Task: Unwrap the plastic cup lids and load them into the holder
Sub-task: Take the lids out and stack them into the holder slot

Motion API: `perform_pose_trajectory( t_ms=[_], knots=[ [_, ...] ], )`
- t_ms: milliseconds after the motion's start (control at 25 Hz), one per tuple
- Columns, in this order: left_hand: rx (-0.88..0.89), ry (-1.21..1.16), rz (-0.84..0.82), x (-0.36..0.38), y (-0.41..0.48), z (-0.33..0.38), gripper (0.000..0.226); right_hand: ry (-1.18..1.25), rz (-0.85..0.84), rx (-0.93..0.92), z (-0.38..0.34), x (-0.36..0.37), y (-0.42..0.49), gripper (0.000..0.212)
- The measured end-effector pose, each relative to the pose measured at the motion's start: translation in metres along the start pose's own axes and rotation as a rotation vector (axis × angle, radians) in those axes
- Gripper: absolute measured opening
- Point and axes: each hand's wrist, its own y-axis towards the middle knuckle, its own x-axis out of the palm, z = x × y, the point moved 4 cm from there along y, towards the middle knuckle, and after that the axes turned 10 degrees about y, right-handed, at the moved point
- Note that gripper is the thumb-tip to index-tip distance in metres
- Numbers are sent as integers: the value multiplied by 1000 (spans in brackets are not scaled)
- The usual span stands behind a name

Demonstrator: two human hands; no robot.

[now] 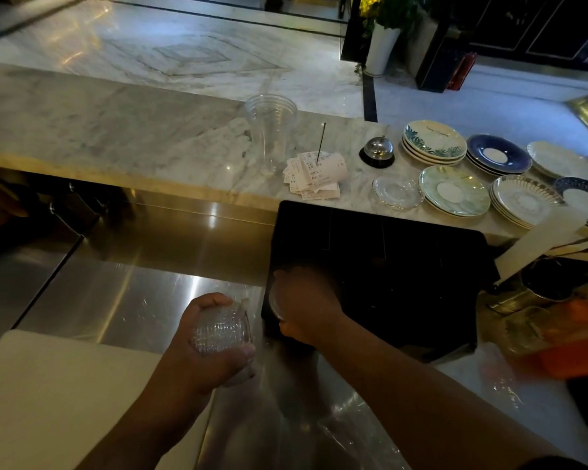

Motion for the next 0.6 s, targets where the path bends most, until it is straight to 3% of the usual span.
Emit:
perform_pose_trajectory(
  t_ms=[600],
  knots=[
    [-12,-7,-2,5,-1,-1,76,7,-10,34,-5,17,-6,105]
  ],
)
